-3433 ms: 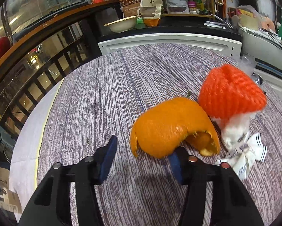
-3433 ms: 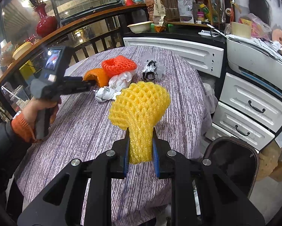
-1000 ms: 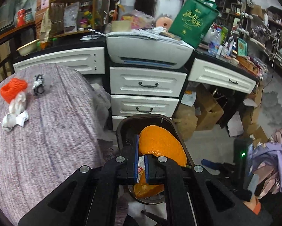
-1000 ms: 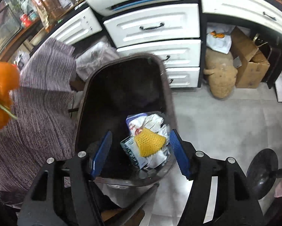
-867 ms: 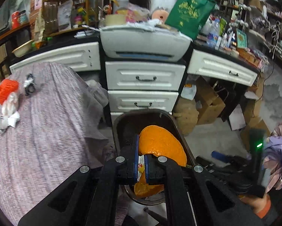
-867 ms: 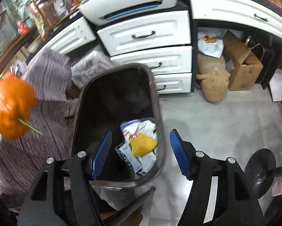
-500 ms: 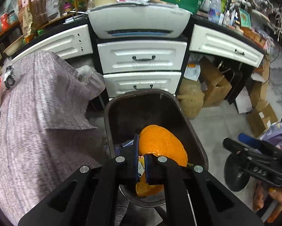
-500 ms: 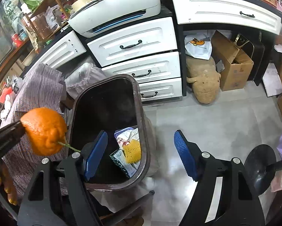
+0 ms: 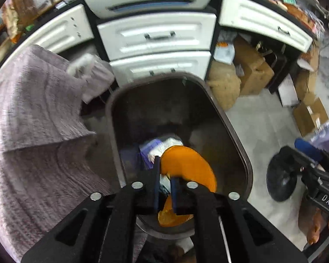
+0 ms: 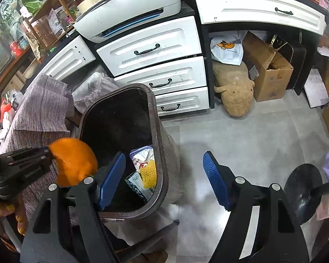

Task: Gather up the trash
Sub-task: 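Lower the orange peel into the bin and open the left tool, then move both tools back over the table, then grasp the white paper wrapper with the left tool while the right tool grasps the clear plastic bag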

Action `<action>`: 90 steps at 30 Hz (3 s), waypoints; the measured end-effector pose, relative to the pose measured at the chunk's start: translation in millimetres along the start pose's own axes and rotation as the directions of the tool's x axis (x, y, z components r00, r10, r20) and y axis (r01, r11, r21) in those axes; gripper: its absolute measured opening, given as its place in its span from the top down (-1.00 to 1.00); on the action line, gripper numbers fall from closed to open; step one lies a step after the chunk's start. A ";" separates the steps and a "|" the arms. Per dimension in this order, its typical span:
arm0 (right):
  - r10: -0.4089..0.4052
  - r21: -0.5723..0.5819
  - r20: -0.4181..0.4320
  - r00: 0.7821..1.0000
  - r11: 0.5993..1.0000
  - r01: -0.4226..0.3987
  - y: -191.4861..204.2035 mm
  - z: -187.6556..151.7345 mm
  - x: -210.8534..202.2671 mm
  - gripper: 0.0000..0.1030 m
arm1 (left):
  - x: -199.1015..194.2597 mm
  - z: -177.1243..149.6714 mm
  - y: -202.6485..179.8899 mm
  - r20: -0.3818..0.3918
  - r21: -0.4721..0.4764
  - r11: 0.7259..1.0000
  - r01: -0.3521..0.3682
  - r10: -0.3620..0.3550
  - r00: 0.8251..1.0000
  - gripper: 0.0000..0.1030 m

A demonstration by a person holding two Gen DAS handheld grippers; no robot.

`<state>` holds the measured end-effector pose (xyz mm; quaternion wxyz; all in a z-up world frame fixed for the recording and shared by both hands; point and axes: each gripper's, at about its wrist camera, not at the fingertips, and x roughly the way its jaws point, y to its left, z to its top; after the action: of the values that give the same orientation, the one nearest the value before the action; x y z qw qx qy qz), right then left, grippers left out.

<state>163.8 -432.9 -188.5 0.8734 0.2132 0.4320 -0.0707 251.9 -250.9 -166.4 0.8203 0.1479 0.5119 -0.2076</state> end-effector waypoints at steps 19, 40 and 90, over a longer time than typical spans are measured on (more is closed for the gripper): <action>0.005 0.006 0.022 1.000 1.000 -0.005 3.0 4.2 -9.2 -0.48 | -47.5 -11.7 -4.0 0.106 0.049 0.999 -0.010 0.004 0.994 -0.72; 0.182 -0.192 0.077 0.980 0.967 -0.164 115.6 17.4 -47.4 -0.69 | -165.2 -59.4 77.4 0.414 -0.181 0.983 -0.030 0.104 0.904 -0.89; 0.365 -0.594 -0.110 0.925 0.722 -0.356 411.5 78.9 19.2 -0.69 | -128.9 -58.8 298.2 0.243 -0.358 0.930 -0.088 0.184 0.953 -0.51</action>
<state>359.5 -96.0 -33.2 0.8951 0.0029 0.3758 0.2399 302.6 59.7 -66.6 0.9083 0.0083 0.4112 -0.0758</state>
